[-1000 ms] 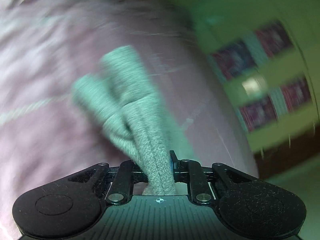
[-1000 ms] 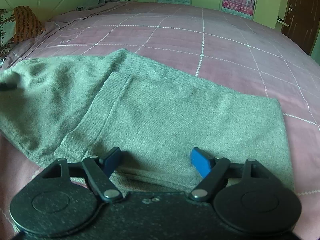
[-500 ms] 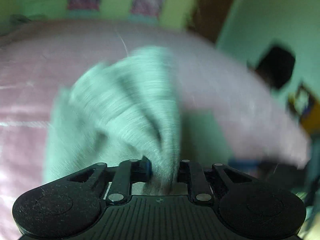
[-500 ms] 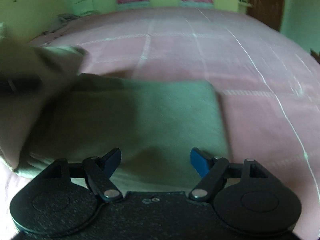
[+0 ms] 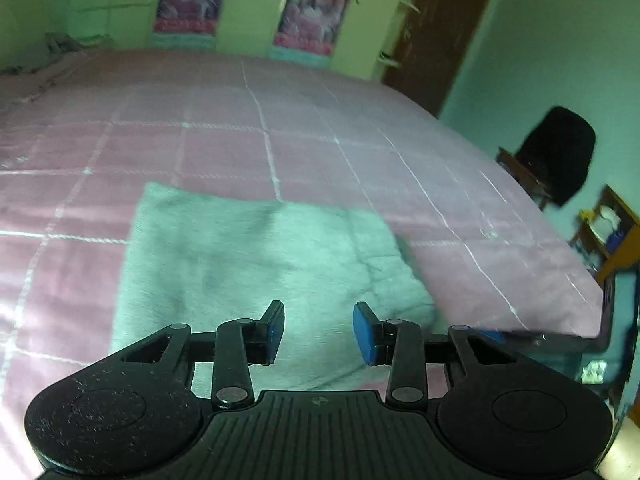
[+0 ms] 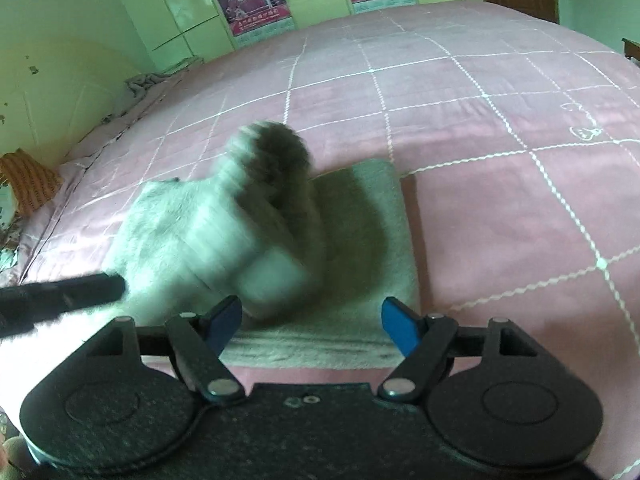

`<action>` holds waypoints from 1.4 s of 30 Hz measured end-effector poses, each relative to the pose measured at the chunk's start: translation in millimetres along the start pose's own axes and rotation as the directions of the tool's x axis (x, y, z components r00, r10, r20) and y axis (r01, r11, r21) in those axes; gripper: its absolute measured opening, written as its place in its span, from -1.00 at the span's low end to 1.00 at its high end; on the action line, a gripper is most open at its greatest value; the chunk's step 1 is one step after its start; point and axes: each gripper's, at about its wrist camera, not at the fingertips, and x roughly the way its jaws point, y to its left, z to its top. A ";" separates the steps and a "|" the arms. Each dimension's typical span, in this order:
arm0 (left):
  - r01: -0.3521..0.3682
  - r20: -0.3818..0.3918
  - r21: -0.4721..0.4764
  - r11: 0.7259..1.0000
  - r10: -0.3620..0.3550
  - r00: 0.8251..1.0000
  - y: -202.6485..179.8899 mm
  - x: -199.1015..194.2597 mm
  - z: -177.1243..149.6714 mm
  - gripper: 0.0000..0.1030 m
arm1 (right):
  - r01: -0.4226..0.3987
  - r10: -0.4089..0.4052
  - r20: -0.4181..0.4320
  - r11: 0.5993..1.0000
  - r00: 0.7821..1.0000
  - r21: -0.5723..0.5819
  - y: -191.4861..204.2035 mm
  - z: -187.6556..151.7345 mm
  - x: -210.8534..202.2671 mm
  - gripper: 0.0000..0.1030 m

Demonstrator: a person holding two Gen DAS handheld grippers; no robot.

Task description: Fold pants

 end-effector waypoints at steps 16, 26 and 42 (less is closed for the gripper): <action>-0.147 -0.110 -0.143 0.979 0.132 0.985 57.5 24.3 -48.1 0.06 | -0.155 0.185 -0.080 0.947 0.980 0.283 -0.1 15.3 44.7 0.44; -0.116 -0.024 -0.106 0.988 0.114 0.993 38.7 6.5 -28.2 0.06 | -0.153 0.147 0.097 0.986 0.984 0.059 24.2 30.9 -0.9 -0.18; -0.136 -0.082 -0.088 0.987 0.129 0.988 28.9 12.7 -30.6 0.06 | -0.037 0.038 -0.002 0.991 0.999 0.127 -36.7 11.5 -5.9 0.34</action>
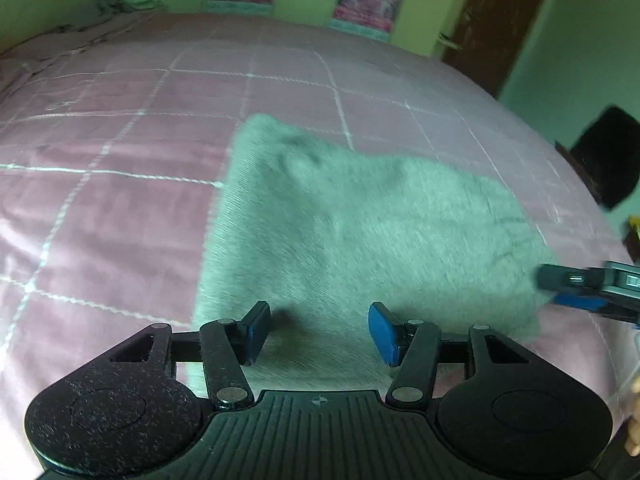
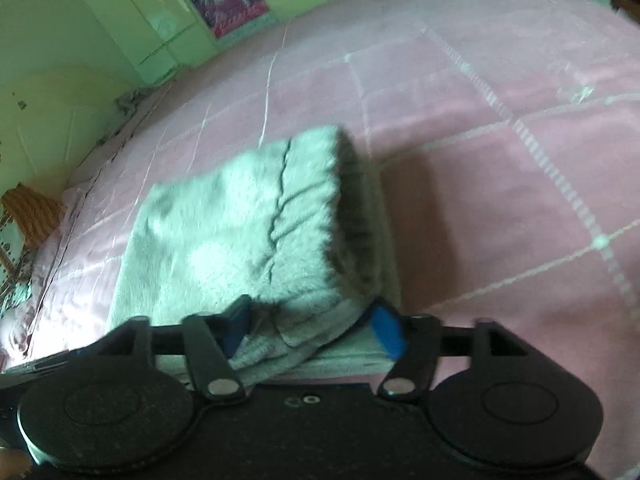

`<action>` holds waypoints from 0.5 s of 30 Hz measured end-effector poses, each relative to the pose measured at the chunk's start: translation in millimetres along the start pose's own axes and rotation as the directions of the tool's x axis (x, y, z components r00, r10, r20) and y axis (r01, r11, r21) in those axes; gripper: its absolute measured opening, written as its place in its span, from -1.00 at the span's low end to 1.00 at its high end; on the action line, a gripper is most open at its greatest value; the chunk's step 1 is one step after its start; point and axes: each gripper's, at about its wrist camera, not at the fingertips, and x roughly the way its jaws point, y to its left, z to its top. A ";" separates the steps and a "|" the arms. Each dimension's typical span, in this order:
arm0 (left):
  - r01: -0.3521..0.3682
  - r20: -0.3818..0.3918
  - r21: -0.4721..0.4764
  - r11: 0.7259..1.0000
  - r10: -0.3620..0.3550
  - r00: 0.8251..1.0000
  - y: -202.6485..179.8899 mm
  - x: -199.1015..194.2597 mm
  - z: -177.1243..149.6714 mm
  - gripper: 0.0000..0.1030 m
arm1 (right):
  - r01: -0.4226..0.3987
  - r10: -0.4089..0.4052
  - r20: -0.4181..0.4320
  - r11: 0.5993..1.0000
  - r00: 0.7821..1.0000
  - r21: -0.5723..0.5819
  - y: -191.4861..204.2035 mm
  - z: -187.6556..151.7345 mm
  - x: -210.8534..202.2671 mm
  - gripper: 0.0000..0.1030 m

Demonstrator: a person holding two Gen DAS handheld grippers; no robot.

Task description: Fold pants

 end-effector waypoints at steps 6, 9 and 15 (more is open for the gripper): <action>-0.044 -0.002 -0.018 0.999 0.044 0.999 3.9 8.1 12.4 0.06 | 0.067 -0.034 0.175 0.981 0.984 -0.185 34.2 18.3 -34.4 0.29; -0.026 -0.036 -0.035 0.999 0.024 0.999 1.8 19.6 5.7 0.06 | 0.043 0.005 0.156 0.952 0.988 -0.304 69.2 19.9 -18.6 0.24; 0.023 -0.019 -0.038 0.999 -0.024 1.000 3.7 20.3 -8.5 0.06 | 0.099 -0.099 0.019 0.926 0.995 -0.365 46.5 -8.6 29.5 0.08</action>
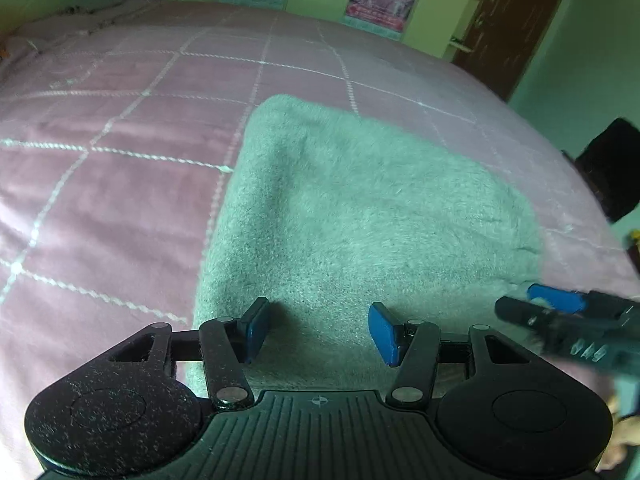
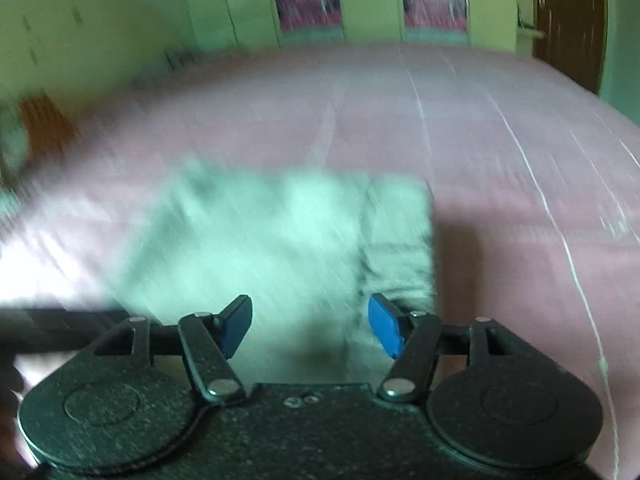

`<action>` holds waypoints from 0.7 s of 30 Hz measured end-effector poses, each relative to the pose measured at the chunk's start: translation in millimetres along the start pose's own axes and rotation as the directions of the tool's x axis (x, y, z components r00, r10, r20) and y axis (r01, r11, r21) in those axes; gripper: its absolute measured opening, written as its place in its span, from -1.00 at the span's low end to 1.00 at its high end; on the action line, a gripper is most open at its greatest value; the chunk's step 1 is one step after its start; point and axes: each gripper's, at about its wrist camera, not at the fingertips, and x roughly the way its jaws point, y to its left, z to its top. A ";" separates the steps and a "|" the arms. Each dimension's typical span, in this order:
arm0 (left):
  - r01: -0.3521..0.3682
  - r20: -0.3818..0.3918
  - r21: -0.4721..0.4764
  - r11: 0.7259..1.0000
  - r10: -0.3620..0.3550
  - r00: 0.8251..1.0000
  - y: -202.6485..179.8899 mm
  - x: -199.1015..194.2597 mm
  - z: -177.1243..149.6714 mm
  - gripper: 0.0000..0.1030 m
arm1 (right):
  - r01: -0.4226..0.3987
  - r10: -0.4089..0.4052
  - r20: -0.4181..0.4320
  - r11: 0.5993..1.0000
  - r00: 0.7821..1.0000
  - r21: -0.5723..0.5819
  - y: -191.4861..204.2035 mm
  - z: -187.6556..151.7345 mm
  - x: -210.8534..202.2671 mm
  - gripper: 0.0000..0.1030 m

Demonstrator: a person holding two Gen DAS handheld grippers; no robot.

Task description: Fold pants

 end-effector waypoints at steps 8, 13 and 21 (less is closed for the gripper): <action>-0.029 0.008 0.077 0.997 0.028 1.000 -8.0 -0.3 -4.6 0.06 | 0.050 -0.048 0.032 0.998 0.998 -0.046 -9.6 -18.0 -2.7 0.09; -0.038 0.037 0.103 0.994 0.035 0.999 -11.4 -12.1 10.4 0.06 | 0.042 -0.041 0.026 0.998 0.999 -0.046 -0.5 -7.7 -11.8 0.12; -0.070 0.018 0.141 0.988 0.068 0.998 -14.3 24.2 63.3 0.06 | -0.040 0.042 0.119 0.999 0.992 -0.012 6.4 45.4 -21.4 0.10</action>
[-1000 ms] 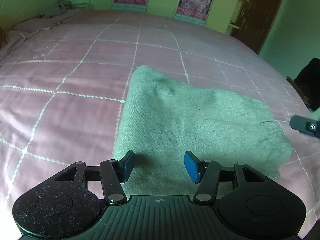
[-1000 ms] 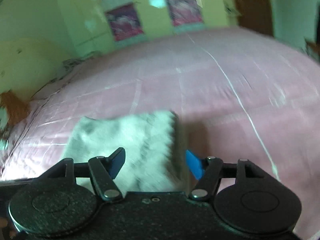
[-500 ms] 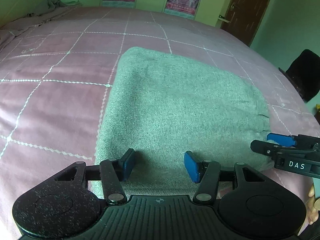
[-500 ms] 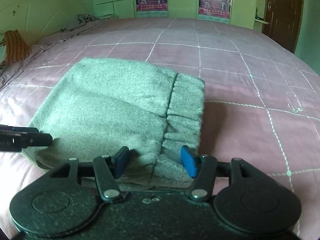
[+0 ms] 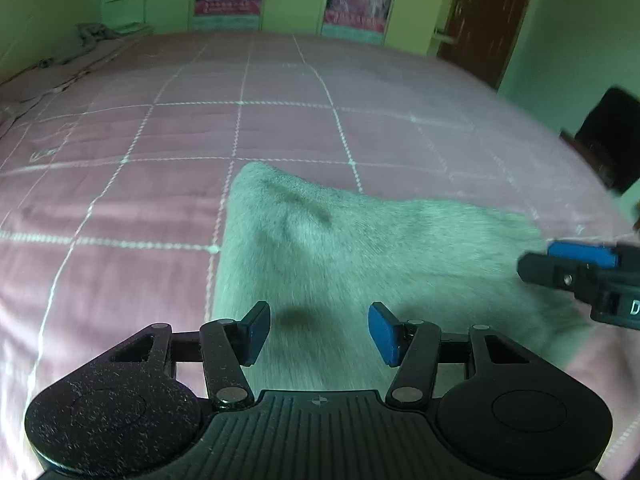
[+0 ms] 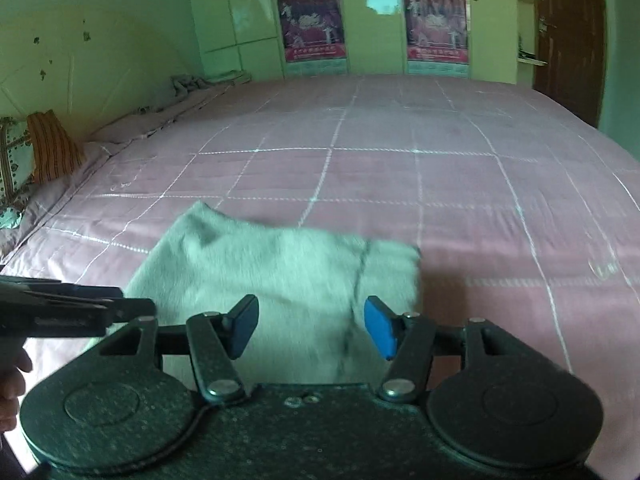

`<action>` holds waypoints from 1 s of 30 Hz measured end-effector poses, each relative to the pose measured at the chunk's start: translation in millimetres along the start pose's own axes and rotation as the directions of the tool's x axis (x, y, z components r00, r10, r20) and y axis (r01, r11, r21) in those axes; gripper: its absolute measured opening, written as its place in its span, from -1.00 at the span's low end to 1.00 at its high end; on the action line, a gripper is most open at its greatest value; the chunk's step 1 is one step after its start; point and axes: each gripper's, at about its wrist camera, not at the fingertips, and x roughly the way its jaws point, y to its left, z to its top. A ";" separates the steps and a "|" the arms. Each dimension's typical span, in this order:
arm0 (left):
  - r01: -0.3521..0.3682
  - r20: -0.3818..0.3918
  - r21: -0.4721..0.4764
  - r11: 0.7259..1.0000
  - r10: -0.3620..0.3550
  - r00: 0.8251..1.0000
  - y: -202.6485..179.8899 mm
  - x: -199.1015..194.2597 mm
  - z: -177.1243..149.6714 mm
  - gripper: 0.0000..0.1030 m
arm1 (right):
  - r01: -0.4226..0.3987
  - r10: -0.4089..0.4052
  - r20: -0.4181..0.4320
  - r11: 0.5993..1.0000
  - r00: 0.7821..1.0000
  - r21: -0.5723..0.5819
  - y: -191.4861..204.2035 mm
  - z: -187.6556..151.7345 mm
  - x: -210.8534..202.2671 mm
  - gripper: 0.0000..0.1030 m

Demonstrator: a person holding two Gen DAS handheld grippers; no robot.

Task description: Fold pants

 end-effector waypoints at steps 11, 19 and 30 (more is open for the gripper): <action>-0.044 -0.075 0.037 0.998 0.047 0.996 -1.1 90.9 61.1 0.06 | 0.039 -0.045 -0.097 0.997 0.994 -0.071 1.1 16.8 87.5 -0.15; -0.036 -0.079 -0.051 0.998 0.032 0.996 2.1 105.9 64.1 0.06 | 0.102 -0.116 -0.060 0.976 0.991 -0.191 16.0 -3.8 101.5 -0.10; -0.027 -0.044 0.051 0.998 0.029 0.999 -13.6 26.5 -14.8 0.06 | 0.134 -0.146 -0.017 0.945 0.989 -0.298 37.5 -30.0 61.3 -0.10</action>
